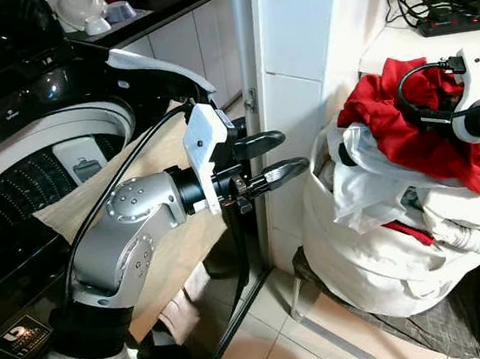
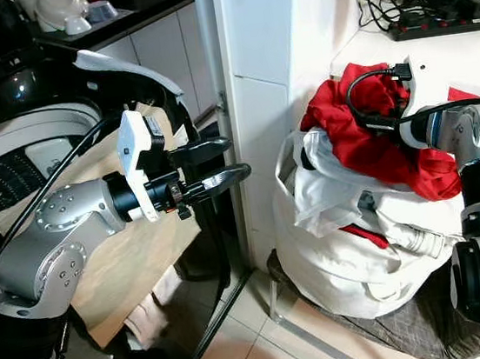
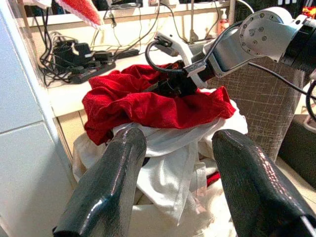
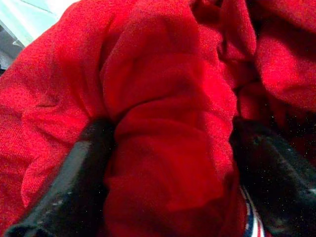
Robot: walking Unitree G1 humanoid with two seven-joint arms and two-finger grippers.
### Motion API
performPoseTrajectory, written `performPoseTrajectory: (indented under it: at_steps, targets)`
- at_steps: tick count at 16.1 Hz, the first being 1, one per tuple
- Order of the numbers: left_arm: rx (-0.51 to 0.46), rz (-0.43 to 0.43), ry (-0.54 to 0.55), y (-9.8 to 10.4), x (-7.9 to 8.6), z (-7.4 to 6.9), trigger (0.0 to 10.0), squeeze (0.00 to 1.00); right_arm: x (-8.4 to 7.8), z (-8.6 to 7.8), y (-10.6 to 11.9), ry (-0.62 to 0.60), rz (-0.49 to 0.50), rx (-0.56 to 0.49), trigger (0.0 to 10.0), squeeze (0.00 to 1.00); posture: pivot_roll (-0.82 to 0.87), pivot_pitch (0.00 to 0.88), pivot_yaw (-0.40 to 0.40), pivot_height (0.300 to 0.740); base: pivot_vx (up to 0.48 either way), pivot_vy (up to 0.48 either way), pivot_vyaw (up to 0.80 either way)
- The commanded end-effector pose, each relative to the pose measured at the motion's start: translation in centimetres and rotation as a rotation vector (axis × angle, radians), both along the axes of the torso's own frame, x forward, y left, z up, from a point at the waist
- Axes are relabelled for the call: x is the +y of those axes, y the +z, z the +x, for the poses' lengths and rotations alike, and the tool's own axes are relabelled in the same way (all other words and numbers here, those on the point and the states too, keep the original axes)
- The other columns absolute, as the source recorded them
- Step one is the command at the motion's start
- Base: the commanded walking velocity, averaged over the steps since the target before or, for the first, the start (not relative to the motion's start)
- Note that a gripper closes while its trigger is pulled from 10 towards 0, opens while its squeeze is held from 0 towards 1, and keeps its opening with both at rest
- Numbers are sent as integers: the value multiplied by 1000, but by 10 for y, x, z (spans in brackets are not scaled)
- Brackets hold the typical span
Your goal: Clothes washing
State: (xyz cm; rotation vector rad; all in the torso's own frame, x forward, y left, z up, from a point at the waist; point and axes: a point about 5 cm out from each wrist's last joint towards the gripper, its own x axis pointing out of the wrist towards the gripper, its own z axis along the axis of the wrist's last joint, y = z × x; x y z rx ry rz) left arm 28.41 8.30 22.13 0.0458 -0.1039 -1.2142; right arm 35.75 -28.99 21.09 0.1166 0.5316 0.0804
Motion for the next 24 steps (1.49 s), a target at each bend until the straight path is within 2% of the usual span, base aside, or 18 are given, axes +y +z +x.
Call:
performPoseTrajectory:
  at_steps: [1, 5, 12, 15, 17, 19, 20, 21, 22, 24]
  targets:
    - [-8, 22, 1, 1, -1, -1, 10000, 0, -3, -6, -18, -14, 24, 83, 0, 0, -114, 0, 81, 740, 0, 0, 0]
    - [-6, 21, -5, 1, -2, -1, 10000, 0, -7, -6, -18, -27, 24, 77, 0, 0, -114, 0, 83, 740, 0, 0, 0]
    - [-9, 23, 18, 2, -3, 3, 10000, 0, -10, -3, 2, -31, 86, -11, 0, 0, -114, 0, 84, 740, 0, 0, 0]
    - [-12, 21, 81, 2, -1, 10, 10000, 0, -7, -1, 12, -18, 134, -61, 0, 0, -113, 0, 83, 740, 0, 0, 0]
    - [-36, 18, 191, 5, 4, 22, 10000, 0, -4, 1, 36, -3, 187, -150, 0, 0, -110, 0, 83, 740, 0, 0, 0]
    - [-53, -30, 276, 12, 8, 30, 10000, 0, 3, 3, 66, 39, 256, -262, 0, 0, -109, 0, 81, 740, 0, 0, 0]
    - [-55, -44, 299, 14, 10, 33, 10000, 0, 6, 4, 75, 52, 282, -289, 0, 0, -109, 0, 80, 740, 0, 0, 0]
    - [-58, -70, 342, 17, 11, 37, 10000, 0, 12, 4, 93, 79, 327, -335, 0, 0, -110, 0, 78, 740, 0, 0, 0]
    - [-59, -76, 354, 18, 12, 38, 10000, 0, 14, 4, 99, 88, 340, -350, 0, 0, -110, 0, 78, 740, 0, 0, 0]
    - [-59, -113, 399, 22, 12, 42, 10000, 0, 22, 4, 125, 128, 369, -410, 0, 0, -111, 0, 72, 740, 0, 0, 0]
